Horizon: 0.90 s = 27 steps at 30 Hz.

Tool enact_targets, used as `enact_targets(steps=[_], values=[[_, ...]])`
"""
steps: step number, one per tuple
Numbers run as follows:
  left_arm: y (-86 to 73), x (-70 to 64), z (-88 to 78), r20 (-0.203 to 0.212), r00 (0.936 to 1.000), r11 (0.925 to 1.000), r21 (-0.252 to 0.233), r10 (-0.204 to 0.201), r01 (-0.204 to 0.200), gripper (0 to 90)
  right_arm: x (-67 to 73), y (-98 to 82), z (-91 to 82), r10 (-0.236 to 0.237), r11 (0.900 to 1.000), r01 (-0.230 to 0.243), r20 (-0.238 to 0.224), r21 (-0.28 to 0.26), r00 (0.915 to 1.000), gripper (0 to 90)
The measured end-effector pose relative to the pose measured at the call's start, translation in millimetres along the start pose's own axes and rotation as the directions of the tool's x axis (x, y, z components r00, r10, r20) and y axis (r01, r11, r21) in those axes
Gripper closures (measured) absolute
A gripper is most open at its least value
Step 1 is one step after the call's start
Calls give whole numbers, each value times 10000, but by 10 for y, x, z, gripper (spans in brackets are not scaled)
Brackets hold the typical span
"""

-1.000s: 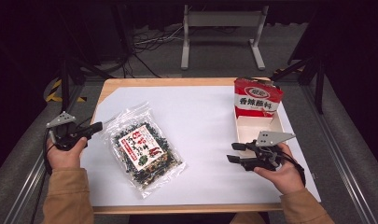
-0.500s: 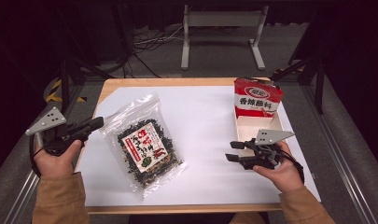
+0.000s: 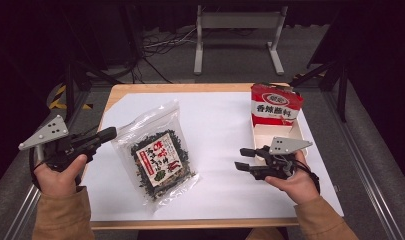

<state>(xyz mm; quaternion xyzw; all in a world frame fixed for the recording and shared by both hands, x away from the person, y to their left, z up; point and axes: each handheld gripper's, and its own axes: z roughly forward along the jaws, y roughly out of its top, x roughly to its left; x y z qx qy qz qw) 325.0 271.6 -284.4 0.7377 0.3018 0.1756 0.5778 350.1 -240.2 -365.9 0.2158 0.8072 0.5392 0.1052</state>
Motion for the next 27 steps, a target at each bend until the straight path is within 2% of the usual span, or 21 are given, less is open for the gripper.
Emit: enact_targets(steps=[5,13,18,22,27], values=[[21,-44,-4,84,9999,10000,-24,92,-92,900,9,114,120,-171,9998,172,-154,54,9997,450],[72,-156,-15,535,9975,9989,-171,452,-444,900,39,286,367,-393,9992,394,-490,1,9980,374],[93,-198,-15,867,9946,9982,-262,567,-546,900,51,365,554,-537,9983,553,-752,202,9957,356],[104,-221,-13,1133,9918,9980,-286,594,-566,900,54,441,694,-661,9975,679,-917,169,9936,355],[111,-238,-17,1198,9909,9980,-269,608,-580,900,40,493,786,-547,9984,556,-875,81,9947,354]])
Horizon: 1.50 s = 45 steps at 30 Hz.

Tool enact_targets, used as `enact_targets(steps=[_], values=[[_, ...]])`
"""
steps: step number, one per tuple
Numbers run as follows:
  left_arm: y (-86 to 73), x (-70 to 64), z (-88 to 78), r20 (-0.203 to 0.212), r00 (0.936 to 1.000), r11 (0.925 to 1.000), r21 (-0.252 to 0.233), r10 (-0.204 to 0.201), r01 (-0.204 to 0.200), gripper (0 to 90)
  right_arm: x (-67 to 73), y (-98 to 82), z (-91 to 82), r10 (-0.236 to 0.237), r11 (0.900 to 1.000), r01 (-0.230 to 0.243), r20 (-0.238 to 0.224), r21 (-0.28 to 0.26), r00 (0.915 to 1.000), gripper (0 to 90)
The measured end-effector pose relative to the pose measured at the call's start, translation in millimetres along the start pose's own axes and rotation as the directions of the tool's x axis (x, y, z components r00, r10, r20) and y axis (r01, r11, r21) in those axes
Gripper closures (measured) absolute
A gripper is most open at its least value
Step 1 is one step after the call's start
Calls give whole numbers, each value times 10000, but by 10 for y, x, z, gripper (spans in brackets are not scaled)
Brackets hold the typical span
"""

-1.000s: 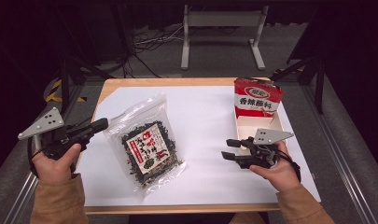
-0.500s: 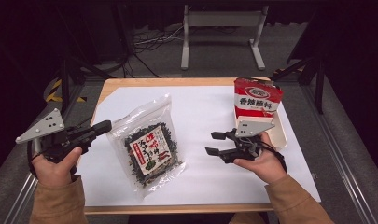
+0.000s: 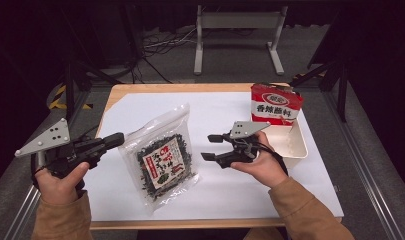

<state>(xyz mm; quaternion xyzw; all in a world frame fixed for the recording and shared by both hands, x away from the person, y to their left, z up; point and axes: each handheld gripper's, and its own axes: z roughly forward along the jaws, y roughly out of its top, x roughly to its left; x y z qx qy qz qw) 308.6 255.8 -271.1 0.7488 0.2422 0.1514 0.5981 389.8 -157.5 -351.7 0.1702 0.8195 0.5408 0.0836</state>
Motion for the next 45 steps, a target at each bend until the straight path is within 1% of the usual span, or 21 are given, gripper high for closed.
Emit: enact_targets(steps=[3,5,6,7,8,11,14,15,18,20,25,27,29,35,37,39,40,42,45], values=[[11,-22,1,69,10000,10000,17,67,-67,900,-2,32,74,-190,9998,191,-26,43,9998,353],[19,-39,5,118,9999,9999,12,103,-104,900,0,51,124,-310,9995,310,-99,73,9995,353],[23,-50,9,182,9998,9999,-22,104,-104,900,3,60,149,-331,9994,333,-207,59,9992,348],[27,-55,9,212,9997,9999,-3,126,-126,900,7,67,179,-178,9998,180,-314,47,9993,346],[30,-61,11,218,9997,9999,-19,143,-143,900,7,74,202,-130,9999,132,-347,69,9993,346],[39,-80,5,283,9994,9998,50,192,-193,900,-4,95,270,-398,9992,398,-469,-25,9981,346],[41,-92,4,312,9993,9998,30,217,-218,900,-15,110,302,-456,9990,455,-537,-42,9975,332],[42,-99,3,317,9992,9997,28,249,-250,900,-21,117,319,-466,9989,464,-591,-52,9972,325],[40,-114,-3,305,9993,9997,40,234,-235,900,-30,141,378,-695,9976,689,-878,-106,9937,300],[40,-119,-6,288,9993,9997,58,250,-252,900,-35,151,418,-741,9972,732,-928,-136,9929,290],[37,-128,-13,257,9993,9996,76,256,-258,900,-53,158,488,-711,9975,701,-1065,-130,9918,279],[34,-131,-16,264,9993,9997,80,250,-252,900,-59,162,513,-600,9982,599,-1142,-42,9916,275],[32,-137,-18,254,9994,9997,64,236,-238,900,-62,169,543,-676,9976,686,-1164,43,9909,275],[26,-153,-29,230,9995,9997,121,231,-234,900,-64,185,619,-560,9984,561,-1646,-40,9848,267],[24,-153,-34,202,9995,9996,131,233,-236,900,-62,188,629,-581,9983,581,-1707,-53,9836,267],[22,-152,-40,179,9995,9995,174,257,-260,900,-51,201,651,-582,9983,573,-1881,-103,9804,269],[20,-154,-38,174,9996,9996,161,212,-215,900,-45,208,660,-543,9985,532,-1954,-105,9792,280],[18,-155,-39,148,9997,9997,157,195,-197,900,-35,213,671,-48,9997,96,-2140,210,9768,317],[17,-156,-45,120,9998,9997,165,184,-186,900,-36,217,686,-385,9985,463,-2173,307,9753,380]])
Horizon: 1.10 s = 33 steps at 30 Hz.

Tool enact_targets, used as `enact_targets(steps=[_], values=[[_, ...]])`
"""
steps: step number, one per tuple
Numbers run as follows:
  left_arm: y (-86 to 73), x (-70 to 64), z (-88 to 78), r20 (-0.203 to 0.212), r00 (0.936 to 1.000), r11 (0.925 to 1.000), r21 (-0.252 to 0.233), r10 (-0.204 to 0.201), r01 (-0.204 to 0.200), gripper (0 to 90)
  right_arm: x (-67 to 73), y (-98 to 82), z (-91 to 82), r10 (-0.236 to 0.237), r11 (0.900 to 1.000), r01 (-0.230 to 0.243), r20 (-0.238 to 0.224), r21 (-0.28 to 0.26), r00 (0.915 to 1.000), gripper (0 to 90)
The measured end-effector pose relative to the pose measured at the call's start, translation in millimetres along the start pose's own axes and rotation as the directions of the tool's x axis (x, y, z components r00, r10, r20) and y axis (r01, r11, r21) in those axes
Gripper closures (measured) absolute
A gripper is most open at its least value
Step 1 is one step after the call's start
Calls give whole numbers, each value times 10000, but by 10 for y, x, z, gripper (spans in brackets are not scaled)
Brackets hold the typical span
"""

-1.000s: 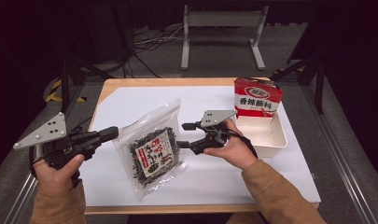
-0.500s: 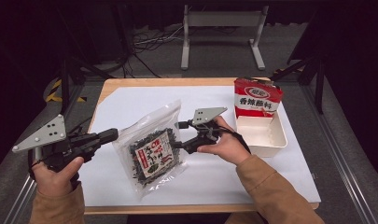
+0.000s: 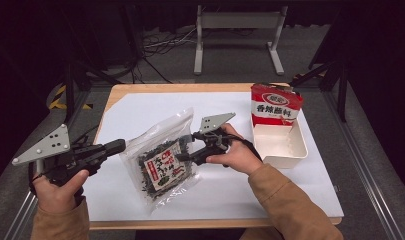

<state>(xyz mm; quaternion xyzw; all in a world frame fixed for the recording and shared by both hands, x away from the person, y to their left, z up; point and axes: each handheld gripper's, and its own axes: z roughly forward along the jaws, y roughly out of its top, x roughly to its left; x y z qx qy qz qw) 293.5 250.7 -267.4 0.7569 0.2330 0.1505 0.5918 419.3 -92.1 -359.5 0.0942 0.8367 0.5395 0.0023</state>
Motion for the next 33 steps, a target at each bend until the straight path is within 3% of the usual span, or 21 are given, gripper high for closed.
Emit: enact_targets(steps=[10,19,27,29,33], values=[[-4,5,-9,-151,9999,10000,49,-26,27,900,-23,28,-25,-923,9954,936,-566,211,9941,586],[-19,34,-8,-278,9995,9999,-41,-114,113,900,18,48,-125,-884,9935,960,-1159,616,9893,739],[-19,63,-20,-204,9996,9992,-342,-207,200,899,111,79,-242,-1030,9927,1109,-1475,465,9837,778],[-33,84,-6,-114,9992,9983,-446,-386,380,814,134,89,-286,-984,9934,1058,-1450,438,9845,781],[-41,101,9,-97,9990,9980,-453,-440,436,752,167,103,-375,-988,9935,1053,-1348,425,9859,782]])
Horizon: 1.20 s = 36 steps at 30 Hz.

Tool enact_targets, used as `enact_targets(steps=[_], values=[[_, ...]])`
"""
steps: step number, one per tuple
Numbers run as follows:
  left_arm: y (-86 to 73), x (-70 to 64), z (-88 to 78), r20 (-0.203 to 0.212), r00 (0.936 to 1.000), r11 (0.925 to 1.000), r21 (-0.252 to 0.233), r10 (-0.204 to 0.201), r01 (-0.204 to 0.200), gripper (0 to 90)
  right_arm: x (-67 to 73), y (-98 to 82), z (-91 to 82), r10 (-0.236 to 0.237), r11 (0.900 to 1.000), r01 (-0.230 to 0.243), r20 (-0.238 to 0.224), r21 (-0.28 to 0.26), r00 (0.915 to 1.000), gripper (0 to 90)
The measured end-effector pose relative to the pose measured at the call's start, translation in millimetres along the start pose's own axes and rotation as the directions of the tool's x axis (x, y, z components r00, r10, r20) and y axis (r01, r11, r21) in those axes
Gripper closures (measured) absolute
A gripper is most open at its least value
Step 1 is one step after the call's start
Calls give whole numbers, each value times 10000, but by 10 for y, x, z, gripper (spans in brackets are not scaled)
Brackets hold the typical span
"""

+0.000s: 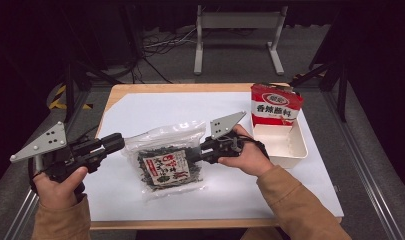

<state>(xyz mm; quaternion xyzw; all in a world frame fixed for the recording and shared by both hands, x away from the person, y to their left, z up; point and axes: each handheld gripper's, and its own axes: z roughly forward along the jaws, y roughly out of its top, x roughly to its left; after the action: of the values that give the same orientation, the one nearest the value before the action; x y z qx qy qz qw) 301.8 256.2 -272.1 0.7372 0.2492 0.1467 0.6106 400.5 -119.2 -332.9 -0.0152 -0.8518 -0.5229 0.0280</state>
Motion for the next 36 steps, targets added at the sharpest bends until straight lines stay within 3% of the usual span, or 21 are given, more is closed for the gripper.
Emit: enact_targets(steps=[2,7,13,24,28,29,36], values=[[0,8,8,-10,10000,10000,-89,1,-2,678,27,7,-75,-25,10000,25,135,40,9999,783],[-22,34,81,432,9990,9999,-95,-126,131,553,63,-1,-296,48,10000,-47,615,-27,9981,782],[-75,80,185,482,9988,9999,8,-128,128,517,116,-16,-563,145,9999,-144,1184,-18,9929,782],[-200,207,262,426,9990,9999,71,-136,133,457,180,-24,-882,240,9997,-220,1866,-126,9822,782],[-239,236,280,389,9992,9999,98,-117,114,451,200,-23,-999,289,9995,-252,2145,-199,9763,782],[-275,256,306,319,9995,9999,126,12,-16,437,216,-26,-1093,355,9992,-303,2367,-254,9709,781],[-342,296,370,309,9995,9993,362,86,-97,435,251,-33,-1280,555,9980,-451,2736,-443,9602,781]])
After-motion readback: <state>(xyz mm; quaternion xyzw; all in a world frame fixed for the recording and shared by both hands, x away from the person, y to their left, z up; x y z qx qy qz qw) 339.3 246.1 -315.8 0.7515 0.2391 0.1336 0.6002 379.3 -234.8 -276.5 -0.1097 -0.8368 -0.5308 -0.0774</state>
